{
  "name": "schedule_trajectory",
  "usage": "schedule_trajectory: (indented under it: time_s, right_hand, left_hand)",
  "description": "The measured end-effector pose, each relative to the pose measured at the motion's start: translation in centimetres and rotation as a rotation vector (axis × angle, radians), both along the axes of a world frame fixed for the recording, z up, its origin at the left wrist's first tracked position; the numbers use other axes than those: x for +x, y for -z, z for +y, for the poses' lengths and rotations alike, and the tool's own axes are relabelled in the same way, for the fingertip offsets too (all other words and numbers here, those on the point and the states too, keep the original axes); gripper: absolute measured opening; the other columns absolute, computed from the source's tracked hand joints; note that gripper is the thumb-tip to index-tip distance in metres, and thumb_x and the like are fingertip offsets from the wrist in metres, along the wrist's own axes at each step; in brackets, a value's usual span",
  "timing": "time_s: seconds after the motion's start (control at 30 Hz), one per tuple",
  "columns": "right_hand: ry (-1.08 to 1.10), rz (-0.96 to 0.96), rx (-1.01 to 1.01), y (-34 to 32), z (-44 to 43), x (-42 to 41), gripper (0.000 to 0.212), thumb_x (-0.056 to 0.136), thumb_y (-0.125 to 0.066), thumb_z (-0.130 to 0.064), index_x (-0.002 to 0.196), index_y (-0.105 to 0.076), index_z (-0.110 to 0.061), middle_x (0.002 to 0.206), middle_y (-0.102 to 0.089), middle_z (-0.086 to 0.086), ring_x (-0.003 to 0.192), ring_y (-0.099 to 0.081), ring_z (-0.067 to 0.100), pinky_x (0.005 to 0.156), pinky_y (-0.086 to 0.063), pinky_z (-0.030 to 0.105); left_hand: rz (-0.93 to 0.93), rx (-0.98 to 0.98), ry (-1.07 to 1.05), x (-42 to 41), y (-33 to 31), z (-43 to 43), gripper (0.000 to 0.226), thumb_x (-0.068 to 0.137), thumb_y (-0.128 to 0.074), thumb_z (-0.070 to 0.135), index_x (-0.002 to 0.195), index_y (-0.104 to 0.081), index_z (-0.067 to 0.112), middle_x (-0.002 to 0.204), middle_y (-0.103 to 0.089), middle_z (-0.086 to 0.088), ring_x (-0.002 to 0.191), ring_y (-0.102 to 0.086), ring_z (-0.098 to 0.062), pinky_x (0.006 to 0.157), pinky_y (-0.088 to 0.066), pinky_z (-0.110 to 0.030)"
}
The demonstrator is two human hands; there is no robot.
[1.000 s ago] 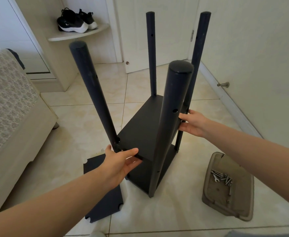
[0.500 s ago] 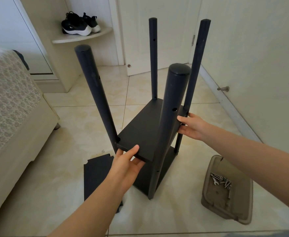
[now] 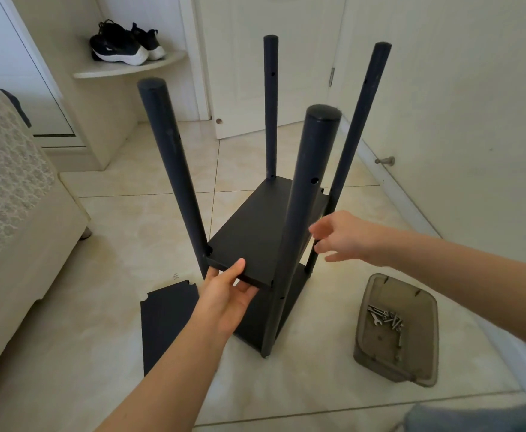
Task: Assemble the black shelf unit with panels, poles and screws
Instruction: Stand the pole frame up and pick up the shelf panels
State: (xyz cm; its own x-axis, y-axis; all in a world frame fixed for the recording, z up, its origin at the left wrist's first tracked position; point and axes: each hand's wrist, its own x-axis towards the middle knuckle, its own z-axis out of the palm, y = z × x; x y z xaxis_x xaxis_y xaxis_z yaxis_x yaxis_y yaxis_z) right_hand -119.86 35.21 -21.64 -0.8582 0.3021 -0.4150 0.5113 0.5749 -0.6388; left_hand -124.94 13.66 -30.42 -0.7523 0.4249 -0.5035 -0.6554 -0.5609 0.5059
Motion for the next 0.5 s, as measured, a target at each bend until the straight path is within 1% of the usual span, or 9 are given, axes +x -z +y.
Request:
schedule_trajectory:
  time_s: [0.03, 0.13, 0.2, 0.23, 0.27, 0.33, 0.4, 0.43, 0.5]
  right_hand:
    - [-0.095, 0.010, 0.013, -0.4, -1.1, 0.9, 0.048, 0.092, -0.066, -0.012, 0.136, -0.049, -0.018, 0.132, -0.053, 0.000, 0.112, -0.057, 0.017, 0.070, -0.055, 0.017]
    - [-0.317, 0.062, 0.005, -1.2, -4.0, 3.1, 0.057, 0.087, -0.071, -0.036, 0.139, -0.047, -0.026, 0.129, -0.053, -0.015, 0.112, -0.058, 0.007, 0.078, -0.049, 0.011]
    - [-0.362, 0.127, 0.068, -1.4, -5.4, 3.9, 0.058, 0.086, -0.071, -0.042, 0.137, -0.046, -0.031, 0.115, -0.049, -0.023, 0.096, -0.056, -0.004, 0.062, -0.041, 0.000]
    - [-0.367, 0.155, 0.115, -1.3, -5.8, 4.1, 0.058, 0.087, -0.070, -0.043, 0.138, -0.046, -0.031, 0.113, -0.049, -0.023, 0.091, -0.053, -0.004, 0.058, -0.039, 0.000]
    - [-0.358, 0.180, 0.142, -1.1, -6.0, 4.2, 0.054, 0.089, -0.068, -0.041, 0.138, -0.048, -0.030, 0.116, -0.053, -0.019, 0.092, -0.053, -0.002, 0.060, -0.039, 0.001]
    - [-0.311, 0.213, 0.150, -0.7, -6.2, 4.3, 0.042, 0.094, -0.063, -0.035, 0.134, -0.054, -0.025, 0.125, -0.062, -0.009, 0.100, -0.057, 0.004, 0.075, -0.043, 0.008]
    - [-0.291, 0.215, 0.152, -0.4, -6.0, 4.4, 0.037, 0.096, -0.059, -0.032, 0.132, -0.057, -0.022, 0.126, -0.064, -0.004, 0.105, -0.060, 0.008, 0.082, -0.044, 0.013]
    - [-0.294, 0.212, 0.158, -0.3, -5.9, 4.4, 0.036, 0.096, -0.059, -0.031, 0.132, -0.058, -0.022, 0.125, -0.064, -0.004, 0.104, -0.060, 0.008, 0.082, -0.044, 0.012]
    - [-0.311, 0.216, 0.178, -0.2, -5.7, 4.3, 0.035, 0.097, -0.058, -0.032, 0.130, -0.058, -0.022, 0.122, -0.065, -0.004, 0.096, -0.059, 0.005, 0.073, -0.043, 0.006]
  left_hand:
    - [-0.002, 0.002, 0.001, 0.0, 0.0, 0.0, 0.038, 0.092, -0.061, -0.003, 0.122, -0.062, 0.018, 0.118, -0.071, -0.013, 0.094, -0.075, -0.032, 0.066, -0.063, -0.047]
    - [0.000, 0.001, 0.003, 0.2, -0.1, 0.1, 0.036, 0.092, -0.061, -0.002, 0.120, -0.062, 0.020, 0.116, -0.072, -0.012, 0.094, -0.074, -0.032, 0.065, -0.063, -0.046]
    - [0.014, -0.009, -0.003, 0.3, -0.1, 0.1, 0.036, 0.093, -0.061, -0.002, 0.121, -0.062, 0.021, 0.111, -0.074, -0.010, 0.089, -0.076, -0.029, 0.062, -0.062, -0.044]
    - [0.017, -0.015, -0.008, 0.4, -0.1, 0.1, 0.035, 0.093, -0.061, -0.001, 0.121, -0.062, 0.021, 0.110, -0.074, -0.010, 0.087, -0.076, -0.029, 0.061, -0.062, -0.043]
    - [0.021, -0.018, -0.011, 0.4, -0.1, 0.1, 0.035, 0.093, -0.061, -0.001, 0.120, -0.062, 0.021, 0.110, -0.074, -0.009, 0.086, -0.076, -0.028, 0.061, -0.062, -0.043]
    - [0.027, -0.022, -0.009, 0.5, -0.1, 0.1, 0.034, 0.094, -0.061, -0.001, 0.120, -0.061, 0.020, 0.112, -0.073, -0.010, 0.087, -0.076, -0.029, 0.061, -0.062, -0.043]
    - [0.031, -0.026, -0.007, 0.6, 0.0, 0.1, 0.035, 0.094, -0.061, -0.001, 0.121, -0.061, 0.020, 0.113, -0.073, -0.011, 0.088, -0.076, -0.029, 0.062, -0.062, -0.043]
    - [0.036, -0.024, -0.007, 0.7, 0.0, 0.1, 0.035, 0.094, -0.061, -0.001, 0.121, -0.061, 0.020, 0.111, -0.074, -0.011, 0.088, -0.076, -0.029, 0.062, -0.062, -0.043]
    - [0.045, -0.018, -0.009, 0.7, 0.1, 0.2, 0.034, 0.094, -0.061, -0.002, 0.121, -0.061, 0.019, 0.104, -0.077, -0.010, 0.087, -0.076, -0.029, 0.061, -0.062, -0.043]
